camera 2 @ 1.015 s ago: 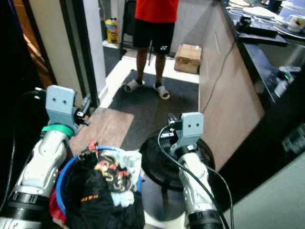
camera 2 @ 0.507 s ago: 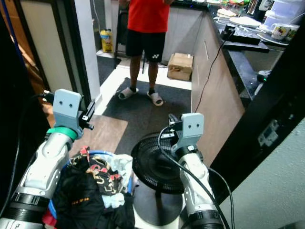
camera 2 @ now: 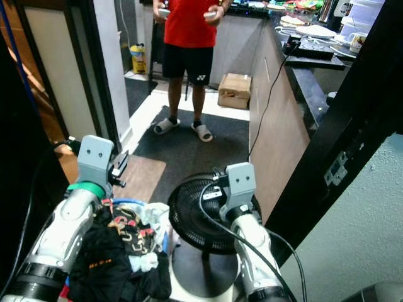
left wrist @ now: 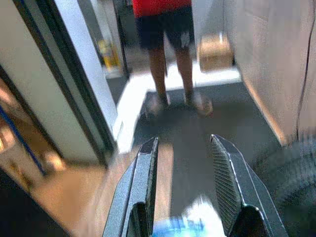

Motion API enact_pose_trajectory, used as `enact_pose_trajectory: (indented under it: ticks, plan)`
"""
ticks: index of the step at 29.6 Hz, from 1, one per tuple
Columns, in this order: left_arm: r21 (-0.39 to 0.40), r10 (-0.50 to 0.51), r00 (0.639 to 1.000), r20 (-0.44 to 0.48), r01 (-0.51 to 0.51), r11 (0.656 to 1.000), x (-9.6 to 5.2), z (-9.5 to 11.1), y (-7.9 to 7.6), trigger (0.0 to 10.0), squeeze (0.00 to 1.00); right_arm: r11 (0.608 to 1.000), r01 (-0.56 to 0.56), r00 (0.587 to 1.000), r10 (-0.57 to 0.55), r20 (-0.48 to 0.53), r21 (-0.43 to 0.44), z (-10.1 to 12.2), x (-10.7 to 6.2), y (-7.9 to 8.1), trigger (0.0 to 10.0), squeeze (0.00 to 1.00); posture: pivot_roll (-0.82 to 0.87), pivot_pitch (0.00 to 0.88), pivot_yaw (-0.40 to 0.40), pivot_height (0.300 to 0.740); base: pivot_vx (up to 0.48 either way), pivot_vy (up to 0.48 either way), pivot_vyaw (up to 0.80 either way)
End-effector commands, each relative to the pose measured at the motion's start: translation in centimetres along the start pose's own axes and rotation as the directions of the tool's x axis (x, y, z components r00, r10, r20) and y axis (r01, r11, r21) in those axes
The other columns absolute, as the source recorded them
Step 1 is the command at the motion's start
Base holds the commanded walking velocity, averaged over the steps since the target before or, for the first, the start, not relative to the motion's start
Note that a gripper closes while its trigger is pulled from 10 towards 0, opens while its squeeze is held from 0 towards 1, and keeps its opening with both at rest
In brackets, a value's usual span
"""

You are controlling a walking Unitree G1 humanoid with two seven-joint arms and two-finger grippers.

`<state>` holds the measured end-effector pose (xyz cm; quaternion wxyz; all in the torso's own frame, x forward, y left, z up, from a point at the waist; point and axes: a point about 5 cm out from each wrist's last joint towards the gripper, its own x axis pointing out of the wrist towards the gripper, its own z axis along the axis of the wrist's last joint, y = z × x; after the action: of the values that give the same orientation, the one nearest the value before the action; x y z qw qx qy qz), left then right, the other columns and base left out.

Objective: Clothes washing

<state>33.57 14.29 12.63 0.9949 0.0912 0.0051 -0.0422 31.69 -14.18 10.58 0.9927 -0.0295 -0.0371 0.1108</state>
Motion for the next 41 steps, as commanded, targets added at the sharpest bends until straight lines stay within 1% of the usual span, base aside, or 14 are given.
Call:
enact_pose_trajectory:
  ticks: [1,3,7,8,9,10,12,13,20,26,27,31,36,41]
  plan:
    - [0.014,0.005,0.993,-0.121,-0.004,1.000,-0.6,-2.8,-0.2,10.0,0.00,1.000,0.000,0.999,0.000,-0.047,-0.007,-1.2,-0.4,0.4,10.0,0.00,0.07,0.000,-0.001,0.740,0.000,0.000,0.00]
    - [0.047,0.008,0.976,-0.220,0.002,0.999,-1.2,-5.2,-0.3,10.0,0.00,1.000,-0.011,0.996,0.009,-0.084,-0.018,-2.2,-0.5,0.8,10.0,0.00,0.07,0.000,-0.001,0.740,0.000,0.000,0.00]
    - [0.047,0.005,0.957,-0.292,0.009,0.999,-1.8,-6.8,-0.4,10.0,0.00,1.000,-0.027,0.995,0.025,-0.100,-0.015,-2.6,-0.6,1.2,10.0,0.00,0.08,0.000,-0.005,0.740,0.000,0.000,0.00]
    - [0.032,-0.006,0.915,-0.403,0.020,0.999,-2.8,-9.3,-0.5,10.0,0.00,0.999,-0.038,0.991,0.037,-0.132,-0.009,-3.4,-0.9,1.5,10.0,0.00,0.09,0.001,-0.009,0.740,0.000,0.000,0.00]
    - [0.032,-0.006,0.915,-0.403,0.020,0.999,-2.8,-9.3,-0.5,10.0,0.00,0.999,-0.038,0.991,0.037,-0.132,-0.009,-3.4,-0.9,1.5,10.0,0.00,0.09,0.001,-0.009,0.740,0.000,0.000,0.00]
    - [0.021,-0.013,0.878,-0.478,0.027,0.999,-3.8,-11.1,-0.5,10.0,0.00,0.999,-0.046,0.987,0.045,-0.155,-0.005,-4.0,-1.2,1.7,10.0,0.00,0.09,0.001,-0.009,0.740,0.000,0.000,0.00]
    - [0.021,-0.013,0.878,-0.478,0.027,0.999,-3.8,-11.1,-0.5,10.0,0.00,0.999,-0.046,0.987,0.045,-0.155,-0.005,-4.0,-1.2,1.7,10.0,0.00,0.09,0.001,-0.009,0.740,0.000,0.000,0.00]
    - [0.018,-0.017,0.840,-0.542,0.032,0.999,-4.8,-12.6,-0.5,10.0,0.00,0.999,-0.047,0.982,0.046,-0.183,-0.005,-4.7,-1.5,1.8,10.0,0.00,0.09,0.004,-0.009,0.740,0.000,0.000,0.00]
    - [0.047,-0.019,0.776,-0.630,0.062,0.997,-7.3,-15.5,-0.1,10.0,0.00,1.000,-0.006,0.972,-0.001,-0.237,-0.028,-6.2,-2.5,0.8,10.0,0.00,0.08,0.033,0.001,0.740,0.000,0.000,0.00]
    - [0.082,0.017,0.772,-0.636,0.045,0.996,-7.8,-16.1,0.6,10.0,0.00,0.999,0.037,0.972,-0.045,-0.230,-0.037,-6.2,-2.8,-0.2,10.0,0.00,0.08,0.063,0.005,0.740,0.000,0.000,0.00]
    - [0.093,0.023,0.779,-0.626,0.045,0.995,-7.7,-16.0,0.9,10.0,1.00,0.998,0.045,0.973,-0.053,-0.223,-0.041,-6.2,-3.0,-0.5,10.0,0.00,0.08,0.081,0.009,0.740,0.000,0.000,0.00]
    - [0.117,0.016,0.790,-0.613,0.070,0.991,-7.5,-15.8,1.3,10.0,1.00,0.998,0.041,0.975,-0.050,-0.219,-0.045,-6.3,-3.2,-0.3,10.0,0.00,0.09,0.123,0.016,0.740,0.000,0.000,0.00]
    - [0.171,0.020,0.732,-0.681,0.133,0.976,-9.2,-17.3,1.6,10.0,1.00,0.999,0.028,0.974,-0.036,-0.224,-0.041,-6.5,-3.4,0.3,10.0,0.00,0.10,0.181,0.022,0.740,0.000,0.000,0.00]
    - [0.174,0.027,0.716,-0.698,0.134,0.976,-9.7,-17.8,1.7,10.0,1.00,0.999,0.023,0.974,-0.031,-0.226,-0.040,-6.6,-3.4,0.4,10.0,0.00,0.10,0.200,0.024,0.740,0.000,0.000,0.00]
